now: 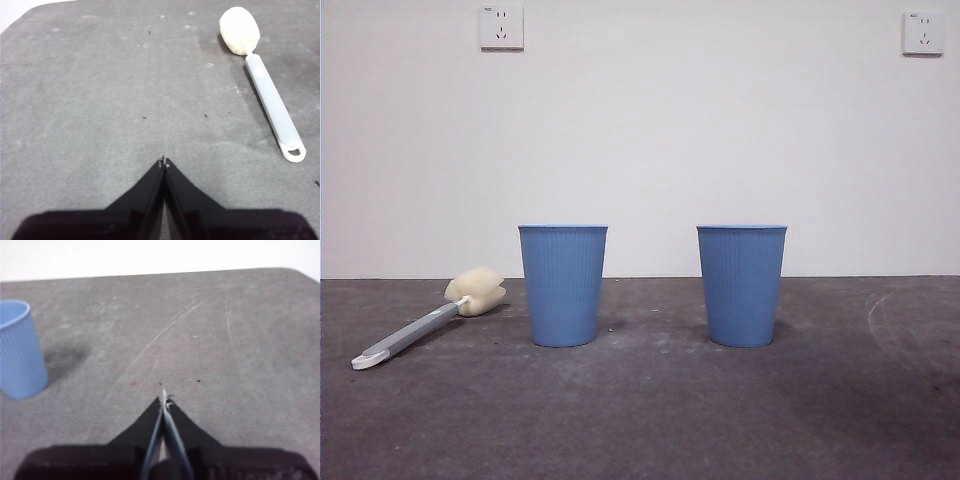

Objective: Pick up the cup brush,pick up the cup,insert the brush into the cup,clean the cup,put the cup brush back,put the cup back to the fixed position on the table

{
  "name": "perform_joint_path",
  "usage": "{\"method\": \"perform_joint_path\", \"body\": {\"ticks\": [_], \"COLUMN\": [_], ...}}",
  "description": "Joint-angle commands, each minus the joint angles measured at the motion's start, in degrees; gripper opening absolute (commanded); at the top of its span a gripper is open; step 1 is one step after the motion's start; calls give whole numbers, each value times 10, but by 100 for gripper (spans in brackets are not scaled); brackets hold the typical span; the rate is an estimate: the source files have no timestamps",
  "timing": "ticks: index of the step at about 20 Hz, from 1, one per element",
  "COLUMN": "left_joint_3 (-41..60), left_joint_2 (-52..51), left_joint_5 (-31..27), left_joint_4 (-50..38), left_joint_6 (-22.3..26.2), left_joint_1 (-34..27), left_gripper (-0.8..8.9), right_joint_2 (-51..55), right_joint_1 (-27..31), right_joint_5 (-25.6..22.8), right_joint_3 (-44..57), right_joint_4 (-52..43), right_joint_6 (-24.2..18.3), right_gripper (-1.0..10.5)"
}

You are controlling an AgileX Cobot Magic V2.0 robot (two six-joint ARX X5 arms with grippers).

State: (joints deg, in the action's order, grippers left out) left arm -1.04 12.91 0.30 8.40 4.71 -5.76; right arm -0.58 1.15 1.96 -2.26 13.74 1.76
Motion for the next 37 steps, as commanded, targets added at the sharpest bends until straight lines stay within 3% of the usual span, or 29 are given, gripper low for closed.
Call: {"method": "perform_joint_path", "body": {"ticks": [1, 3, 5, 7, 10, 13, 15, 17, 19, 24, 30, 37], "left_joint_3": [5, 4, 4, 2, -29, -98, -160, -223, -287, -390, -473, -498], "left_joint_2": [0, 0, 0, 0, 2, 14, 33, 55, 80, 125, 163, 182], "left_joint_5": [7, 29, 58, 94, 154, 164, 169, 192, 223, 273, 299, 308], "left_joint_4": [-7, -7, -7, -8, -2, 41, 89, 139, 197, 331, 464, 517], "left_joint_6": [-56, -124, -156, -168, -212, -225, -224, -207, -179, -108, -39, -15], "left_joint_1": [2, 2, 2, 2, 2, 2, 2, 2, 2, 2, 5, 23], "left_gripper": [-4, -4, -3, -3, -8, -8, -8, -8, -8, -8, -8, -8], "right_joint_2": [1, 1, 1, 1, 0, -16, -48, -89, -137, -220, -300, -335], "right_joint_1": [0, 0, 0, 0, 0, 0, 0, 0, 0, 0, 0, -1], "right_joint_5": [2, 2, 2, 0, 50, 54, 84, 133, 198, 280, 305, 312], "right_joint_3": [2, 2, 2, 2, -29, -87, -140, -198, -264, -379, -484, -529], "right_joint_4": [-1, -1, -4, -6, -14, -22, -20, -3, 46, 205, 392, 434], "right_joint_6": [97, 143, 152, 152, 166, 165, 160, 151, 108, -6, -122, -130], "right_gripper": [1, 1, 1, 0, -10, -11, -11, -11, -11, -11, -11, -11]}}
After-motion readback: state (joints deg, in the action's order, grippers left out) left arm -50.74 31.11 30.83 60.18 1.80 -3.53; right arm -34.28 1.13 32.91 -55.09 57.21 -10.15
